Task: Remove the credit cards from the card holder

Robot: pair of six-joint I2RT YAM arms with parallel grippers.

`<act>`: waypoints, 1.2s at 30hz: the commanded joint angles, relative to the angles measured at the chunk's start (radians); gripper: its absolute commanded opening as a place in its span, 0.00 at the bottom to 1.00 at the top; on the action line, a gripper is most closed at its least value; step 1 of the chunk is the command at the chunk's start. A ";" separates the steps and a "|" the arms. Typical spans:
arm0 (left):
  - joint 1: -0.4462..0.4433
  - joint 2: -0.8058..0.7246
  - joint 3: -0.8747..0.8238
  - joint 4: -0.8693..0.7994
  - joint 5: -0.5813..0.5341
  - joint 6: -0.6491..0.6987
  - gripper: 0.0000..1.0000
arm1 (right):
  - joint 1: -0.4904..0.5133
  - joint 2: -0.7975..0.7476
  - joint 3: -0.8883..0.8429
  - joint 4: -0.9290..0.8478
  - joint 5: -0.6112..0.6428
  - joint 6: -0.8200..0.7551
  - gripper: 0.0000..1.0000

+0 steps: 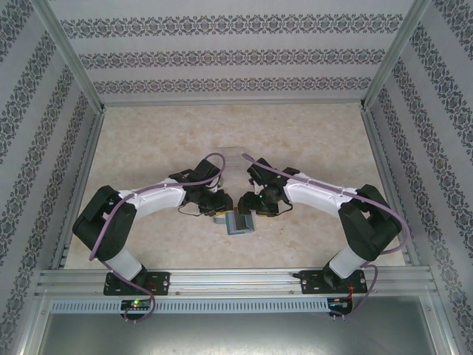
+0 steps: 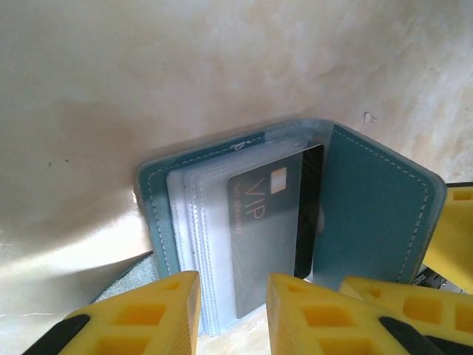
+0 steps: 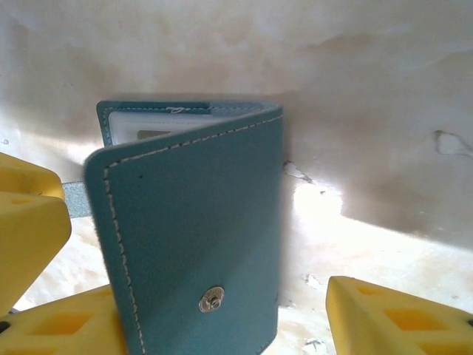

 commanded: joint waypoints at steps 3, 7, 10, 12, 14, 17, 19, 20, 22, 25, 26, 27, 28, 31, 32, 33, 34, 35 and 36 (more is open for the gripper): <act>-0.016 0.002 0.054 -0.014 -0.001 0.003 0.28 | -0.023 -0.061 -0.010 -0.086 0.093 -0.017 0.57; -0.034 0.023 0.086 -0.020 0.003 0.001 0.24 | -0.035 -0.069 -0.016 -0.092 0.094 -0.025 0.42; -0.052 0.054 0.111 -0.011 0.010 -0.006 0.22 | -0.039 -0.070 -0.027 -0.074 0.083 -0.021 0.29; -0.067 0.079 0.126 -0.005 0.013 -0.010 0.20 | -0.041 -0.067 -0.034 -0.056 0.074 -0.009 0.25; -0.079 0.101 0.137 0.001 0.016 -0.013 0.18 | -0.041 -0.070 -0.046 -0.034 0.071 0.006 0.19; -0.093 0.131 0.138 0.008 0.016 -0.017 0.15 | -0.042 -0.072 -0.066 0.001 0.062 0.028 0.12; -0.096 0.147 0.132 0.008 0.014 -0.015 0.14 | -0.045 -0.072 -0.075 0.007 0.061 0.033 0.12; -0.097 0.153 0.129 0.005 0.009 -0.013 0.13 | -0.046 -0.072 -0.080 0.013 0.060 0.036 0.12; -0.097 0.159 0.118 -0.012 -0.008 0.002 0.13 | -0.051 -0.070 -0.091 0.021 0.060 0.036 0.12; -0.096 0.169 0.113 -0.048 -0.044 0.029 0.13 | -0.052 -0.061 -0.091 -0.006 0.099 0.025 0.15; -0.096 0.174 0.110 -0.054 -0.049 0.033 0.12 | -0.053 -0.060 -0.089 -0.017 0.116 0.021 0.17; -0.096 0.178 0.107 -0.059 -0.053 0.036 0.12 | -0.052 -0.057 -0.087 -0.033 0.134 0.013 0.19; -0.096 0.182 0.103 -0.062 -0.056 0.037 0.12 | -0.052 -0.054 -0.083 -0.050 0.159 0.005 0.22; -0.096 0.182 0.093 -0.071 -0.072 0.041 0.11 | -0.053 -0.050 -0.078 -0.090 0.214 -0.014 0.33; -0.096 0.182 0.092 -0.076 -0.077 0.044 0.11 | -0.052 -0.048 -0.076 -0.098 0.228 -0.019 0.35; -0.096 0.182 0.091 -0.084 -0.084 0.045 0.11 | -0.052 -0.045 -0.077 -0.104 0.236 -0.024 0.35; -0.095 0.180 0.089 -0.089 -0.089 0.048 0.11 | -0.052 -0.042 -0.079 -0.103 0.239 -0.029 0.34; -0.095 0.179 0.087 -0.092 -0.093 0.049 0.11 | -0.052 -0.038 -0.081 -0.099 0.234 -0.029 0.31; -0.095 0.177 0.085 -0.096 -0.098 0.052 0.11 | -0.051 -0.033 -0.086 -0.088 0.219 -0.030 0.28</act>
